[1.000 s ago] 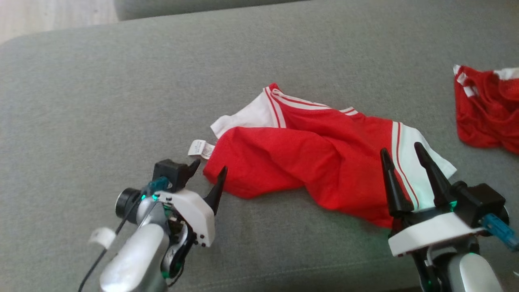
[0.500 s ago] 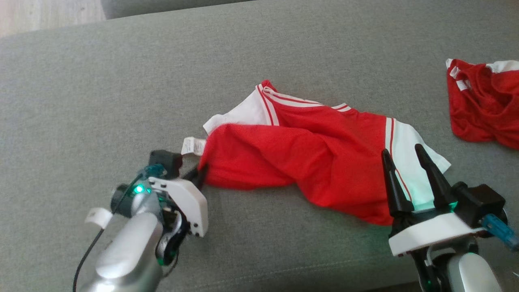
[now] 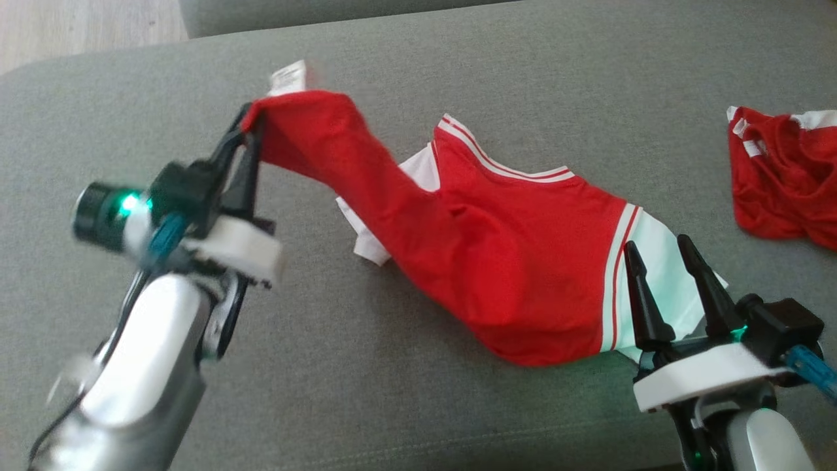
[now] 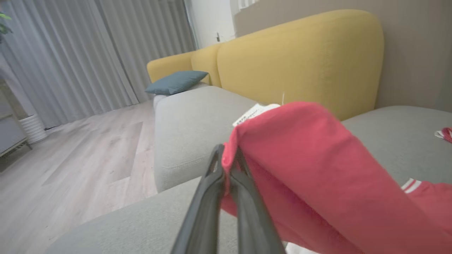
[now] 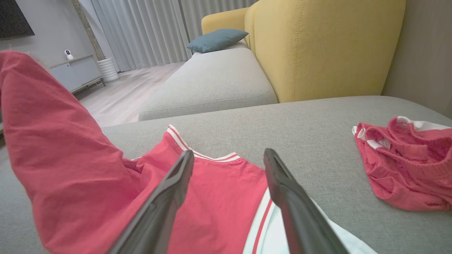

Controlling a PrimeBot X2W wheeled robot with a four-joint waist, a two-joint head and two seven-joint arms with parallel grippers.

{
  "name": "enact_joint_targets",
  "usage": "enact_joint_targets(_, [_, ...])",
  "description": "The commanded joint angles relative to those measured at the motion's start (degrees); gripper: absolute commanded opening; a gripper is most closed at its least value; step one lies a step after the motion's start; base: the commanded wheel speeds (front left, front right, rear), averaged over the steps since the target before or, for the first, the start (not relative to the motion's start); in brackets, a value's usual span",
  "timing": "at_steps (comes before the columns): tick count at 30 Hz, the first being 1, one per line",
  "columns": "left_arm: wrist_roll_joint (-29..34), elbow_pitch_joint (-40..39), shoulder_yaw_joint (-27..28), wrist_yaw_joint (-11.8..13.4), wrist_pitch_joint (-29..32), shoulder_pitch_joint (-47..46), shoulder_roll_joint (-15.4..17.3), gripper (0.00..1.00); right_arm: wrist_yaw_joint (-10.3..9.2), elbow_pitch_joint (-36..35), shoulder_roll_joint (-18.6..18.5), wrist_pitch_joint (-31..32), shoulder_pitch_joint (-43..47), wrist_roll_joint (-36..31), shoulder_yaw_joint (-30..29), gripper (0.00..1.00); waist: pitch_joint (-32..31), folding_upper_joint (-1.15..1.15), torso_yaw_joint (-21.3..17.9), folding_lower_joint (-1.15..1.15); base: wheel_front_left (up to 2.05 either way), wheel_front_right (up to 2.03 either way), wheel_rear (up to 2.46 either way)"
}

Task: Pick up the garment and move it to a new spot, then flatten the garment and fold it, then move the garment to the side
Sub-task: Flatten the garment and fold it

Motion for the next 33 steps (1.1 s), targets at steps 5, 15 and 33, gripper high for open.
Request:
enact_joint_targets(5, [-0.53,-6.15,4.22,4.09,-0.27,8.49,4.61,0.0,0.19,-2.21,-0.33,-0.13,-1.23,0.75,0.83,1.0,0.62,0.0,0.45,0.0,0.0,0.0,0.0])
enact_joint_targets(15, [-10.15,-2.28,6.72,5.98,1.86,23.87,2.09,0.0,0.19,-2.49,-0.31,0.63,-1.26,0.71,0.09,1.0,1.18,0.0,2.42,0.0,0.0,0.0,0.0])
enact_joint_targets(33, [-10.06,-8.89,13.29,7.01,-6.1,23.06,-0.37,1.0,0.19,-5.72,-1.2,0.49,-0.78,-3.67,-1.41,1.0,-3.05,0.0,3.1,0.0,0.0,0.0,0.0])
